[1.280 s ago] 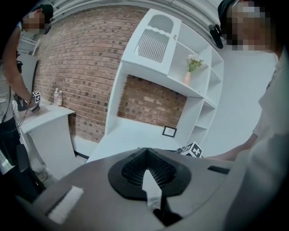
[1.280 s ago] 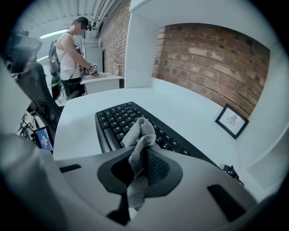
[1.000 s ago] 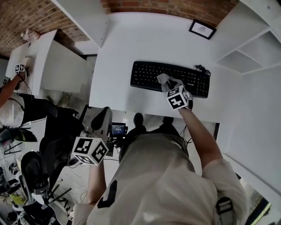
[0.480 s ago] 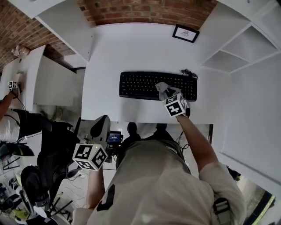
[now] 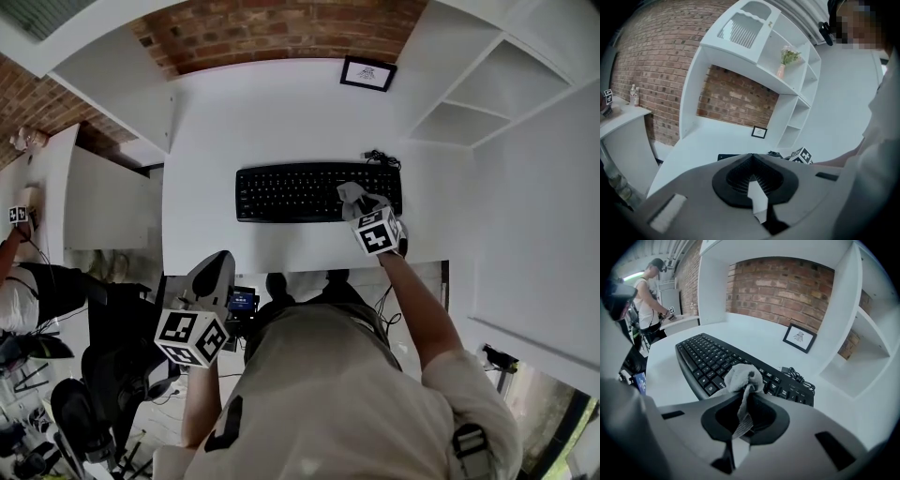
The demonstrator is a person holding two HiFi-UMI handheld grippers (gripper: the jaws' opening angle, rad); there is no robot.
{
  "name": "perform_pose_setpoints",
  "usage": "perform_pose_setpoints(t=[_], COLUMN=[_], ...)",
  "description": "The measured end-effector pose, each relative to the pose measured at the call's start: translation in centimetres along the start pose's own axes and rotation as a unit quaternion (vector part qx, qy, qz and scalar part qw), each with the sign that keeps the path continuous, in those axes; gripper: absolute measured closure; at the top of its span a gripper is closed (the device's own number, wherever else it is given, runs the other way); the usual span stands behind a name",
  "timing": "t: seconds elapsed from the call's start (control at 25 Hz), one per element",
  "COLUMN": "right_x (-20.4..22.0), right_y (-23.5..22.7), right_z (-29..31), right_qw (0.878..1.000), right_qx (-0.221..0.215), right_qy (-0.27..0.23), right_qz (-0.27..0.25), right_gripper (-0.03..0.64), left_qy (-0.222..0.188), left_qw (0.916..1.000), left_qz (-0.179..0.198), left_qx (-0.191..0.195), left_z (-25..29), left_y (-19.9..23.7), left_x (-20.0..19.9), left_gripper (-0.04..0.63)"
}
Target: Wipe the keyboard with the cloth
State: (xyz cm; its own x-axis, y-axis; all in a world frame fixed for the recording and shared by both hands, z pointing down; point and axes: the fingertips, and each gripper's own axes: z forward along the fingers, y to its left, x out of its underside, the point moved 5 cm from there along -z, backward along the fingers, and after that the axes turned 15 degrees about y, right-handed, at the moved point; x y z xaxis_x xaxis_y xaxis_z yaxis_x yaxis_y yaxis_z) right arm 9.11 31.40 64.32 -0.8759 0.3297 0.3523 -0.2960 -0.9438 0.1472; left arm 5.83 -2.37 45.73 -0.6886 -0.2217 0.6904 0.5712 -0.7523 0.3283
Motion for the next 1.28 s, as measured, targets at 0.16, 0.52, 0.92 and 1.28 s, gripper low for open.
perform_pose_setpoints(t=[0.16,0.52,0.92,1.28], right_x=[0.8,3.8,6.3,8.0], right_y=[-0.7,-4.4,-7.0,-8.7], right_z=[-0.2,-0.7,-1.2,-1.5], right_qw=[1.000,0.998,0.996,0.993], right_qx=[0.013,0.051,0.067,0.079], right_qy=[0.007,0.018,0.021,0.028], right_qz=[0.000,0.021,0.055,0.077], right_gripper=[0.601,0.601,0.601,0.601], left_qy=[0.006,0.015,0.014,0.008], left_qw=[0.9999,0.9994,0.9994,0.9998], left_qz=[0.011,0.024,0.028,0.019], left_qx=[0.011,0.021,0.013,0.001], left_z=[0.8,2.3,2.5,2.0], left_y=[-0.6,-1.7,-2.0,-1.2], left_x=[-0.6,-1.5,-2.0,-2.0], left_gripper=[0.592,0.592,0.592,0.592])
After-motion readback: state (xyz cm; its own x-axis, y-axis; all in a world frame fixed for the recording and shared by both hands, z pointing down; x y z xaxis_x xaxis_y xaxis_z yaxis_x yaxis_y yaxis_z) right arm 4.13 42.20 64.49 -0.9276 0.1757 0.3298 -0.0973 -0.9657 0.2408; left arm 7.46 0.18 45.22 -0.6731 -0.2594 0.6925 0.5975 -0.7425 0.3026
